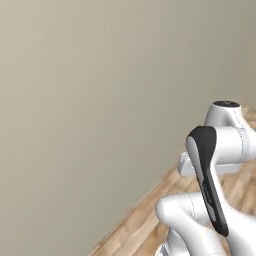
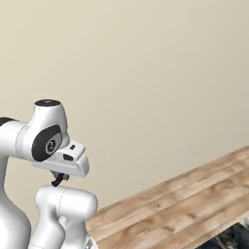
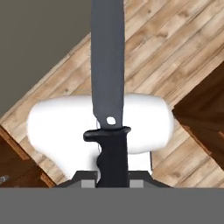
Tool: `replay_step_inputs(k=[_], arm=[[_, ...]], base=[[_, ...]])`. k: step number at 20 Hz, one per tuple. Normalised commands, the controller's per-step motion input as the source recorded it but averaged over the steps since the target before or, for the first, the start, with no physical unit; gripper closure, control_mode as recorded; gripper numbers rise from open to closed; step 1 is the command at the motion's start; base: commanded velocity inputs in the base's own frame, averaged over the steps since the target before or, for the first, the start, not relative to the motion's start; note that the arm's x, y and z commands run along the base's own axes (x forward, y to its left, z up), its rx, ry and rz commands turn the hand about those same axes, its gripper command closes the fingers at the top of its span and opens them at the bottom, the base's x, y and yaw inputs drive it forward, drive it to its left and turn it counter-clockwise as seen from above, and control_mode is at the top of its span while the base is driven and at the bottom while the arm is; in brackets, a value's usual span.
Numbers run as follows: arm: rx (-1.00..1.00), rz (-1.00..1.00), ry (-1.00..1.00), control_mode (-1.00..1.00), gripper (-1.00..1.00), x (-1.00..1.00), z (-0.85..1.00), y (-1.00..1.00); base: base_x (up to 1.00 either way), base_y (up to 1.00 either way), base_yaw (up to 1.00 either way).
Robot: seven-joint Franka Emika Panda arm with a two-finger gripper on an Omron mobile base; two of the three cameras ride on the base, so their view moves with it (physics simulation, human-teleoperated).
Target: Retrieve the butter from the fridge and place it on a plate on the dining table. Then retrieve the butter knife by the fridge and place it near the plate.
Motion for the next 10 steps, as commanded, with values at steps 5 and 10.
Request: replay_step_inputs(k=[5,10], arm=[[0.00,0.00,0.00,1.00,1.00,0.00,0.00,0.00],[0.00,0.00,0.00,1.00,1.00,0.00,0.00,0.00]], base=[[0.69,0.22,-0.79],[0.67,0.25,-0.81]])
